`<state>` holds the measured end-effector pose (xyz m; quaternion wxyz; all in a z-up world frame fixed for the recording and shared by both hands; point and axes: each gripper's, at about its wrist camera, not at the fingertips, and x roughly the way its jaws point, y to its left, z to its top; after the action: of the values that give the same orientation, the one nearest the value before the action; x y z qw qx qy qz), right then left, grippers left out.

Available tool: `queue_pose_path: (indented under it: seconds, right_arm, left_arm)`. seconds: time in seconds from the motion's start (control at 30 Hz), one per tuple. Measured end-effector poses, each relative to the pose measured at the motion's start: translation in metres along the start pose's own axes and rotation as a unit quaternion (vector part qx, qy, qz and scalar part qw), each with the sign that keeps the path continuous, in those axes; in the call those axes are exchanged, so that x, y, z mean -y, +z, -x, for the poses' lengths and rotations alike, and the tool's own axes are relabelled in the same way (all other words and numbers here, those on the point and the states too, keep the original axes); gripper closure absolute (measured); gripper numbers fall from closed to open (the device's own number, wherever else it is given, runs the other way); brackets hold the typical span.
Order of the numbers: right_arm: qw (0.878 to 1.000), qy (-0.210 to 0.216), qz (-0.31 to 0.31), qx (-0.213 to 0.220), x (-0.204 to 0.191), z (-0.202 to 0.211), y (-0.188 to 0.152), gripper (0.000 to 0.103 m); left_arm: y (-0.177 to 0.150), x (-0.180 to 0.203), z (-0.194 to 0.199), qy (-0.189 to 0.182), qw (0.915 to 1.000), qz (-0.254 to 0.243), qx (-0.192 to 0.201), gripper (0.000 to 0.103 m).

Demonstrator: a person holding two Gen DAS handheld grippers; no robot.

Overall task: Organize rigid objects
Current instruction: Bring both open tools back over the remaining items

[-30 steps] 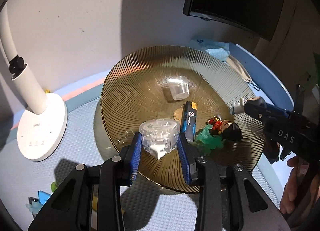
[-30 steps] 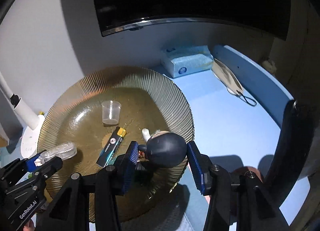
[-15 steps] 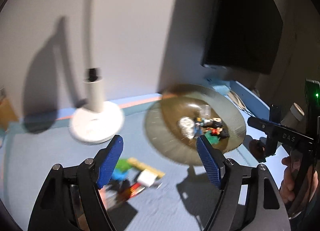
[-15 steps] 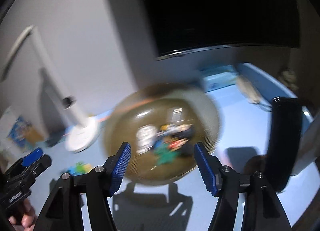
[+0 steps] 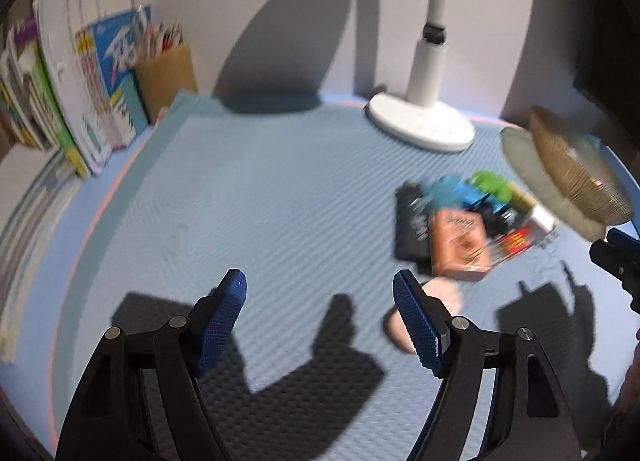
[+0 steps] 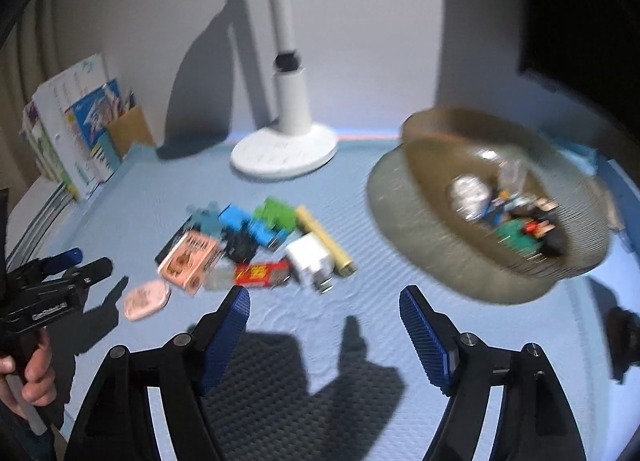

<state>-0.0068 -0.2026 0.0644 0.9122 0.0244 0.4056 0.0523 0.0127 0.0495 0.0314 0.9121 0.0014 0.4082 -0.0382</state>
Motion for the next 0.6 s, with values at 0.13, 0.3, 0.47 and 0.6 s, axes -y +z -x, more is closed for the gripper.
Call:
queue_pose_path:
  seconds: [0.13, 0.3, 0.47, 0.6]
  right_arm:
    - [1.0, 0.004, -0.003, -0.009, 0.0, -0.019, -0.011, 0.027]
    - [0.999, -0.007, -0.019, -0.047, 0.007, -0.042, -0.018, 0.025]
    - [0.998, 0.005, -0.021, -0.051, 0.011, -0.046, -0.017, 0.021]
    - [0.998, 0.007, -0.019, -0.053, 0.011, -0.048, -0.017, 0.017]
  left_arm:
    - [-0.009, -0.007, -0.017, -0.01, 0.9997, 0.018, -0.016, 0.028]
    - [-0.012, -0.009, -0.018, -0.031, 0.9988, 0.03, -0.023, 0.028]
    - [-0.013, -0.01, -0.018, -0.038, 0.9983, 0.038, -0.023, 0.026]
    - [-0.013, -0.006, -0.02, -0.035, 0.9986, 0.029, -0.026, 0.021]
